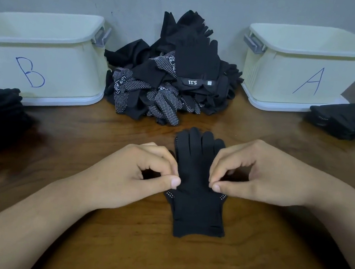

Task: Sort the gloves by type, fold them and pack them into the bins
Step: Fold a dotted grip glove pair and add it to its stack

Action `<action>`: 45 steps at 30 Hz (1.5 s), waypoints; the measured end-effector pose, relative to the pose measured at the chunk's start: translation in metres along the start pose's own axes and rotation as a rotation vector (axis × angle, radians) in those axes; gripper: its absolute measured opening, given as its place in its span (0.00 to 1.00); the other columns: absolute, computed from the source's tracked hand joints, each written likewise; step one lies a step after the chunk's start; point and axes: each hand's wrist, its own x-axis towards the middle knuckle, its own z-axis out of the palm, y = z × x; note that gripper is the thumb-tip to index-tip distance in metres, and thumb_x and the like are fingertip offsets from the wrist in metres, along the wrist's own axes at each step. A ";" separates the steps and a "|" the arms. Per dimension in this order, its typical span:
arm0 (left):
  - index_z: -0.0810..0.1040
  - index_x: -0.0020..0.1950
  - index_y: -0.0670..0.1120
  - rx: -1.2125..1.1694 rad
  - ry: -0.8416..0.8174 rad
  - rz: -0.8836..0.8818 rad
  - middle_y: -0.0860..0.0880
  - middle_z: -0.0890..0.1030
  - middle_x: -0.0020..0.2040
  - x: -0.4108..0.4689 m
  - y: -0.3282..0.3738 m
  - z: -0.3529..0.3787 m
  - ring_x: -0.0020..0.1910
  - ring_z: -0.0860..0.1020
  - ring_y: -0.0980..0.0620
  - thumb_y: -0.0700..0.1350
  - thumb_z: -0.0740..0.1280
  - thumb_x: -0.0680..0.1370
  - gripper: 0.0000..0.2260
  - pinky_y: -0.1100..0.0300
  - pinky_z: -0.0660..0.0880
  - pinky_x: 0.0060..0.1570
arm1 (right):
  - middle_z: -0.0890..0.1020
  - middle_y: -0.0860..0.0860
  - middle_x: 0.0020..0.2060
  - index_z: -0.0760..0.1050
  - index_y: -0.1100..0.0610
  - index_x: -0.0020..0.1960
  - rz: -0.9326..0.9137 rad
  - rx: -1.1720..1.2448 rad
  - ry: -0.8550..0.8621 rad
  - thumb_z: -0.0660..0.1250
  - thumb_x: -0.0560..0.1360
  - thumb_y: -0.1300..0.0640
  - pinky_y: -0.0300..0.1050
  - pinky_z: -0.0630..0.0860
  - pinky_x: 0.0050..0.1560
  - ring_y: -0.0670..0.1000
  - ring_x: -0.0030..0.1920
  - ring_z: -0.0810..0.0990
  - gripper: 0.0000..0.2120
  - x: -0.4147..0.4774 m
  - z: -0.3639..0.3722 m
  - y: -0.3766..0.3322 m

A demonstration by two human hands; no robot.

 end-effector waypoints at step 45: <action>0.83 0.54 0.58 0.312 -0.028 0.196 0.63 0.79 0.55 -0.002 -0.002 0.006 0.58 0.77 0.54 0.52 0.71 0.83 0.02 0.52 0.77 0.55 | 0.49 0.34 0.85 0.57 0.33 0.83 0.128 -0.398 -0.025 0.60 0.81 0.30 0.51 0.44 0.85 0.36 0.83 0.39 0.32 0.020 0.018 0.020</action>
